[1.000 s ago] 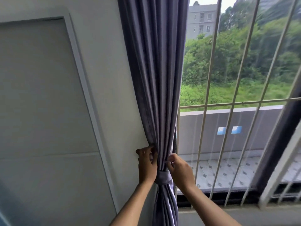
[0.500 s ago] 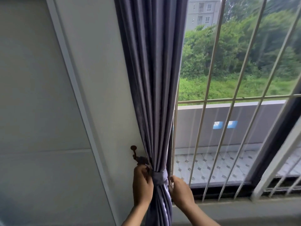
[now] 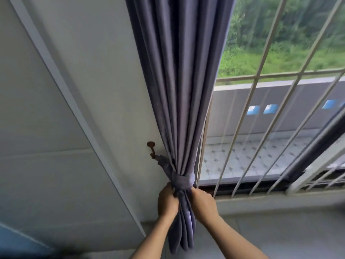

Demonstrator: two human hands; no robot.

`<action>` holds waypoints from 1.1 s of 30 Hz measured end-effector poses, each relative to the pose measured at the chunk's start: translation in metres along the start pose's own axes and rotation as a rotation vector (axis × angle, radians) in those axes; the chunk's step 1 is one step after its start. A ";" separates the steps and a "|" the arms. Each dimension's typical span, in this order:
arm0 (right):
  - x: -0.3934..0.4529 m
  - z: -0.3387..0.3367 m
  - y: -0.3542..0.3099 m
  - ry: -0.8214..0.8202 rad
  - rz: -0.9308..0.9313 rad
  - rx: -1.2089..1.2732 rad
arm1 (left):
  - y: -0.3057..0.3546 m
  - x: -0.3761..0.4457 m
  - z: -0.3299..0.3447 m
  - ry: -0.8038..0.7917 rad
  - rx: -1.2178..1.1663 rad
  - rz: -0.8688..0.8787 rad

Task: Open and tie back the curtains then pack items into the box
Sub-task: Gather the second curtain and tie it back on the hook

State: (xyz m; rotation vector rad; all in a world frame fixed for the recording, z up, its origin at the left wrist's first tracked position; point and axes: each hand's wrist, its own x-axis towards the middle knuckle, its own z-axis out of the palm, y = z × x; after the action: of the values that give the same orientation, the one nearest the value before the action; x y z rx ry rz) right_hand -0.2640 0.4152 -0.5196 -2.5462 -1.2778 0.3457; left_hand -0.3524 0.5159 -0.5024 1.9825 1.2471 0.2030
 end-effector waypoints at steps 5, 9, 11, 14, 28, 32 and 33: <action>-0.012 0.027 0.002 -0.124 0.003 0.160 | -0.014 0.003 -0.004 0.011 0.008 0.016; -0.003 0.027 -0.007 -0.125 0.100 0.226 | -0.003 0.004 -0.016 0.029 -0.116 0.052; -0.005 0.022 -0.007 -0.122 0.116 0.251 | -0.004 -0.007 -0.020 0.075 -0.161 0.082; -0.001 0.016 -0.004 -0.101 0.110 0.204 | -0.018 -0.015 -0.015 0.027 -0.065 0.128; -0.020 0.029 -0.009 -0.051 0.171 0.165 | -0.024 0.013 0.001 -0.060 0.164 0.335; -0.018 0.028 -0.007 -0.062 0.183 0.165 | -0.033 0.013 0.004 -0.083 0.099 0.323; -0.023 0.029 -0.006 -0.065 0.182 0.162 | -0.038 0.013 0.005 -0.080 0.115 0.321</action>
State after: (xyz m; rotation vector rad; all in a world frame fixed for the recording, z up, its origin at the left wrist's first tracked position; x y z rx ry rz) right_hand -0.2912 0.4036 -0.5426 -2.5348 -0.9967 0.5507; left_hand -0.3702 0.5321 -0.5352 2.2625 0.9026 0.2107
